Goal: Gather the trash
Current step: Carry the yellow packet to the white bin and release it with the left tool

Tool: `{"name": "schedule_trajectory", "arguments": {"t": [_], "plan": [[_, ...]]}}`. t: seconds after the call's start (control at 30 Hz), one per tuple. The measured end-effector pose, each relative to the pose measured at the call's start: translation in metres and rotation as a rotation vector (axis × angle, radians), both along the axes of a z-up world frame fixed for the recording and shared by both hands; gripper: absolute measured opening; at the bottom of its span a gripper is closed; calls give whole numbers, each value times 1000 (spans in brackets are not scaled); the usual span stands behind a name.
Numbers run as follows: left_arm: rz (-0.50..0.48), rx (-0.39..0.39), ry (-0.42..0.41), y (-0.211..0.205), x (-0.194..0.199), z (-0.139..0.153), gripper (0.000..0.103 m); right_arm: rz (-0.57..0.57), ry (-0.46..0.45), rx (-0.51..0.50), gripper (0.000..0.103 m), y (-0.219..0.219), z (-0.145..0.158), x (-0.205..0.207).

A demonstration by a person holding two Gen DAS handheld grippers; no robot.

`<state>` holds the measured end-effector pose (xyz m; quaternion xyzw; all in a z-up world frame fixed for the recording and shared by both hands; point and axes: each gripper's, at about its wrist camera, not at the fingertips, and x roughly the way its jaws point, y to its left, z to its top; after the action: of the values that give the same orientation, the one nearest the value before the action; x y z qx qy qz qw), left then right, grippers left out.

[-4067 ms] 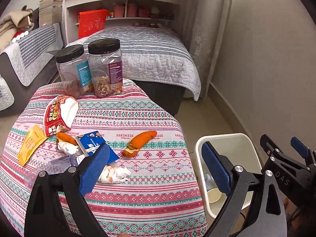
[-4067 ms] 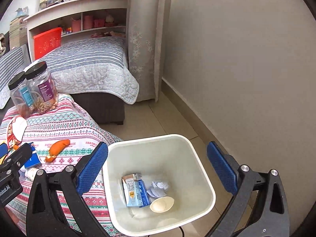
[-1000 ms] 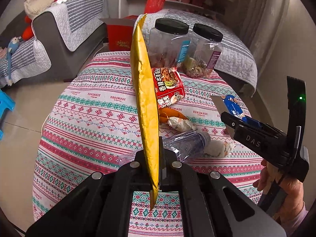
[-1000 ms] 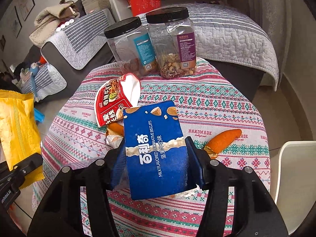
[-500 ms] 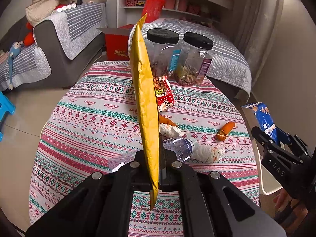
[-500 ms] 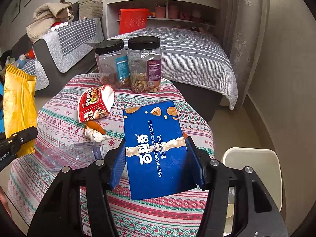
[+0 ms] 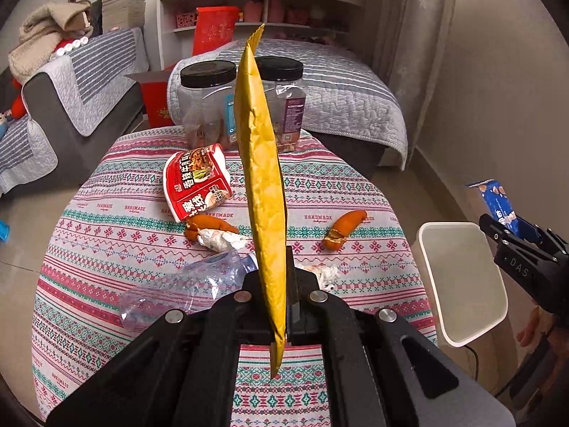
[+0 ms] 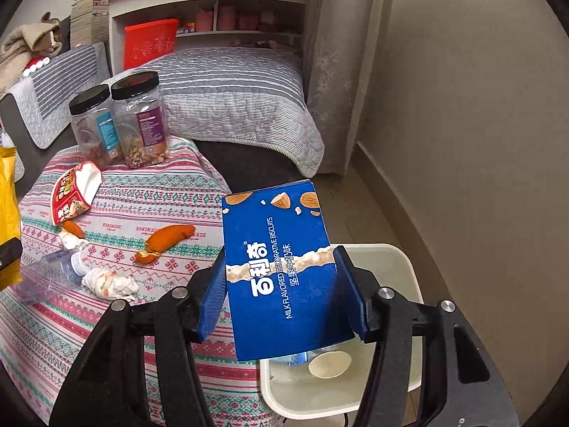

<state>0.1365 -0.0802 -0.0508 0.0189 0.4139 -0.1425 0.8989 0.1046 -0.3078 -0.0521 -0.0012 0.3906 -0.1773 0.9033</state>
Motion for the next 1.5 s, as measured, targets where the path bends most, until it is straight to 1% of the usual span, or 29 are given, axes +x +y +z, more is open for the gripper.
{"name": "schedule_trajectory", "arguments": {"t": [0.13, 0.23, 0.43, 0.5, 0.57, 0.7, 0.83, 0.87, 0.93, 0.97, 1.03, 1.07, 1.13, 1.2, 1.23, 1.3, 1.43, 1.5], "plan": [[-74, -10, -10, -37, -10, -2, 3, -73, 18, -4, 54, -36, 0, -12], [-142, 4, -9, -69, -19, -9, 3, -119, 20, -4, 54, -60, 2, -23], [-267, 1, 11, -130, -39, -24, 3, -186, 16, 36, 56, -100, 6, -41], [-302, 1, 13, -148, -43, -27, 3, -205, 10, 50, 61, -109, 8, -46], [-335, -13, 19, -163, -48, -28, 3, -223, -4, 59, 69, -116, 9, -52], [-393, -12, 14, -200, -57, -29, 3, -263, -34, 66, 77, -129, 15, -61], [-449, -69, 44, -232, -60, -24, 7, -328, -85, 98, 84, -146, 25, -72], [-457, -83, 58, -237, -60, -23, 12, -348, -99, 104, 86, -153, 27, -75], [-459, -106, 79, -244, -58, -21, 56, -384, -119, 108, 87, -163, 30, -82], [-455, -118, 83, -244, -57, -20, 61, -397, -123, 111, 87, -167, 30, -84], [-446, -129, 89, -242, -56, -17, 63, -420, -128, 121, 89, -174, 30, -87], [-437, -122, 85, -239, -55, -16, 64, -427, -128, 125, 90, -177, 30, -88], [-409, -87, 58, -233, -53, -14, 72, -430, -122, 125, 92, -177, 28, -87], [-372, -43, 24, -224, -51, -11, 76, -424, -114, 109, 96, -172, 27, -86], [-354, -26, 9, -219, -50, -9, 79, -416, -110, 98, 96, -167, 27, -84], [-320, 7, -18, -209, -48, -6, 83, -388, -96, 79, 96, -158, 26, -79], [-270, 68, -59, -185, -44, -2, 86, -325, -69, 41, 96, -131, 24, -66], [-244, 91, -66, -172, -38, -1, 87, -291, -57, 25, 96, -117, 22, -58]]}}
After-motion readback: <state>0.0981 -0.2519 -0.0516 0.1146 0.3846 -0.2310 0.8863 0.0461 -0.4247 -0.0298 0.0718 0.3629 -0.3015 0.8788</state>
